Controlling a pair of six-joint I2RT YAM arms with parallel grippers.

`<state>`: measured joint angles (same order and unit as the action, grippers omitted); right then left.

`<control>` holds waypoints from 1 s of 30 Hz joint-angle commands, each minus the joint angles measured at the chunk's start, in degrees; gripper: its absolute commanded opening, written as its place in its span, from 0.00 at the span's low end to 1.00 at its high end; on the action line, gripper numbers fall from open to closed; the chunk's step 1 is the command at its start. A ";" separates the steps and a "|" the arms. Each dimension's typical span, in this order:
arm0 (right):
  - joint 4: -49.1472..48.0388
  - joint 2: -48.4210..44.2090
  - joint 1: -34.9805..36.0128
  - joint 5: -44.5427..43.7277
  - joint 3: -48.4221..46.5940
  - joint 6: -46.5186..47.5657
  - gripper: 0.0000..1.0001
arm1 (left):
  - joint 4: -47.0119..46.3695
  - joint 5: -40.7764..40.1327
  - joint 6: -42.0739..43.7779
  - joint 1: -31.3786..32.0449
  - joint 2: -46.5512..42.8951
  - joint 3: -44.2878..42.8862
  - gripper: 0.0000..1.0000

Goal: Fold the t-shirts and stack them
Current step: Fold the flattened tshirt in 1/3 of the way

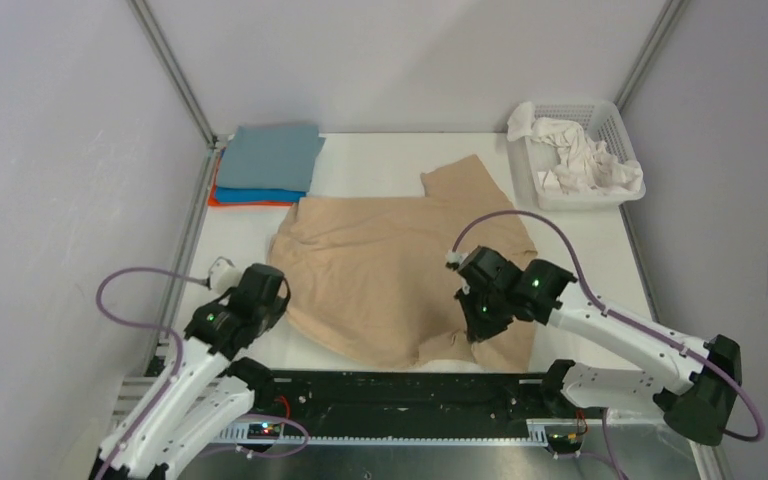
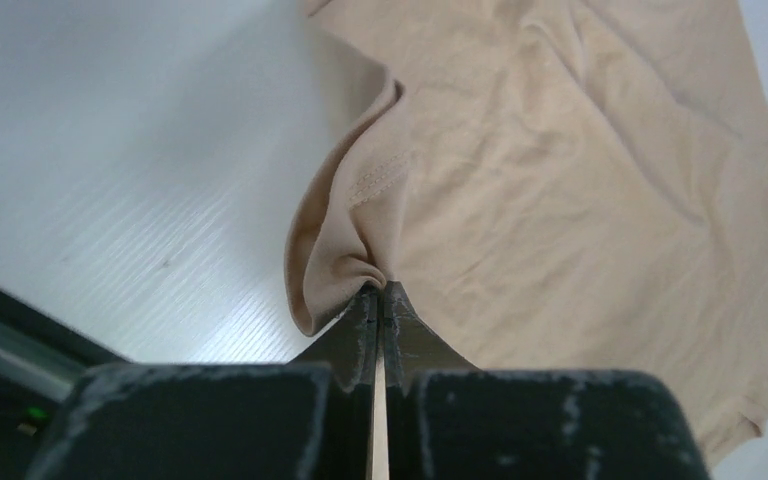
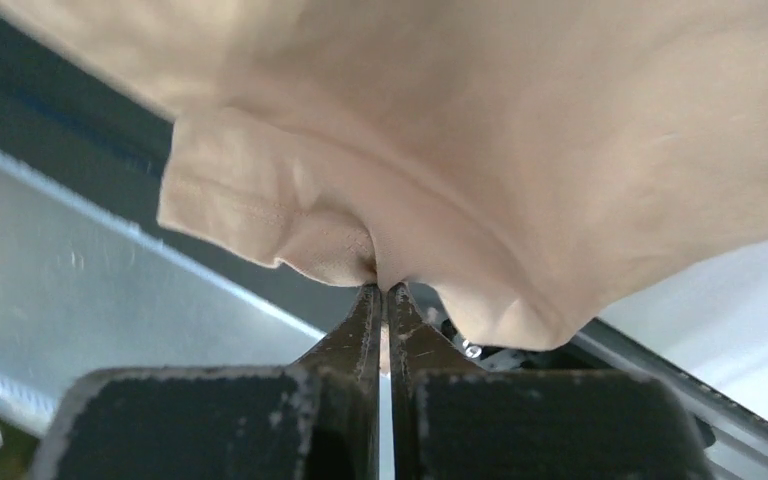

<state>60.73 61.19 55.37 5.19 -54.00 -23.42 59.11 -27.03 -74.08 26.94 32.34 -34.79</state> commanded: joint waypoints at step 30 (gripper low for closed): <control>-18.24 27.33 -24.26 -5.12 -20.09 39.00 0.00 | -33.35 -3.61 10.51 -13.45 34.25 -4.00 0.00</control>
<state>44.49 86.28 32.42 0.45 -70.59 12.80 27.88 -27.94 -64.42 14.26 63.92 -36.21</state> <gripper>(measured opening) 0.020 0.010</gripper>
